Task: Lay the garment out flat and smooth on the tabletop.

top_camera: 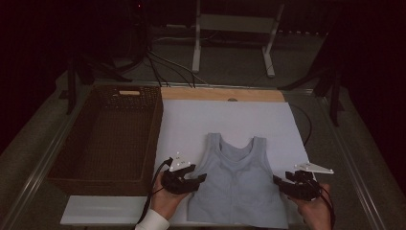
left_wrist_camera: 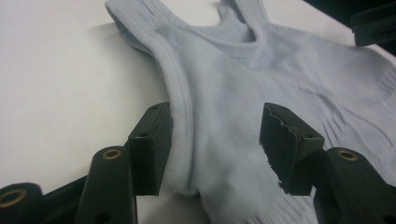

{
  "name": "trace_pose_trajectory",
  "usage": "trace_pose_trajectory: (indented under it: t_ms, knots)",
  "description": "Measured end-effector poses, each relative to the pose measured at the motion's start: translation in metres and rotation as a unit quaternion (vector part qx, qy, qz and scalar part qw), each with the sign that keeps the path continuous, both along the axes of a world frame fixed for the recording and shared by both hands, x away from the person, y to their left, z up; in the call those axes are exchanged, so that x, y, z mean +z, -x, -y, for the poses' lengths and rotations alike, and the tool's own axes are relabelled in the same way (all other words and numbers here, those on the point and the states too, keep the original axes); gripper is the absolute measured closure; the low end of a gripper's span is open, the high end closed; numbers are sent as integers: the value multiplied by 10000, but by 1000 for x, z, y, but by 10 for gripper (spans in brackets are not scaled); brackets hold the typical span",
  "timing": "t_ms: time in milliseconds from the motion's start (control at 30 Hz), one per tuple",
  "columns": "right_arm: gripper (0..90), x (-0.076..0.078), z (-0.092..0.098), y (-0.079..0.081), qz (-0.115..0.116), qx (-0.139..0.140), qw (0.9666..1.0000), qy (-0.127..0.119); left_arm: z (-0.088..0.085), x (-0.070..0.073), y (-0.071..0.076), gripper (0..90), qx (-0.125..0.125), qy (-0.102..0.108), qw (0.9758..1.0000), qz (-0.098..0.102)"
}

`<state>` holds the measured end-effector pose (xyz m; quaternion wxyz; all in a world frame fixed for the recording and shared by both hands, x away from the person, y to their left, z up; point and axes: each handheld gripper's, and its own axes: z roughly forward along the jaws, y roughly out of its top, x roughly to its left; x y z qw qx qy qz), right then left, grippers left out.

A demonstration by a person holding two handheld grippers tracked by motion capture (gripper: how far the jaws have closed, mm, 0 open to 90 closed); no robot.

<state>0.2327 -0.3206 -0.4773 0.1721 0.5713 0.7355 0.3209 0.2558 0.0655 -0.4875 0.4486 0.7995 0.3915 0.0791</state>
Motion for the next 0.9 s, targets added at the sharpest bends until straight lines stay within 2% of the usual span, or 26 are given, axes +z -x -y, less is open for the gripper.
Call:
trace_pose_trajectory:
  t_ms: [100,167,233,300,333,367,433,533,633,733,900]
  knots:
    - [425,-2,-2,5,-75,98,9999,-14,-2,-1,6,440,-16,-80,10000,16]
    - [461,-6,-5,8,-178,175,9997,17,-3,-3,9,445,-59,-87,9999,-17]
    - [540,-11,-7,9,-349,339,9988,63,-4,-4,11,474,-114,-117,9998,-78]
    - [679,-15,-8,9,-477,435,9978,118,-3,-7,11,485,-134,-159,9997,-127]
    - [743,-14,-9,10,-483,463,9977,116,-2,-8,10,486,-128,-170,9997,-124]
    - [743,-14,-9,10,-483,463,9977,116,-2,-8,10,486,-128,-170,9997,-124]
    - [817,-11,-11,12,-428,489,9977,204,1,-12,8,491,-131,-236,9995,-143]
    - [833,-10,-10,16,-406,512,9975,271,5,-15,7,519,-173,-318,9992,-161]
    - [841,-8,-8,18,-345,445,9978,353,7,-17,8,587,-186,-350,9990,-212]
    - [843,-8,-4,18,-269,341,9982,425,9,-18,9,627,-232,-308,9989,-252]
    - [843,-8,2,12,-114,195,9978,616,14,-15,13,634,-374,-159,9989,-245]
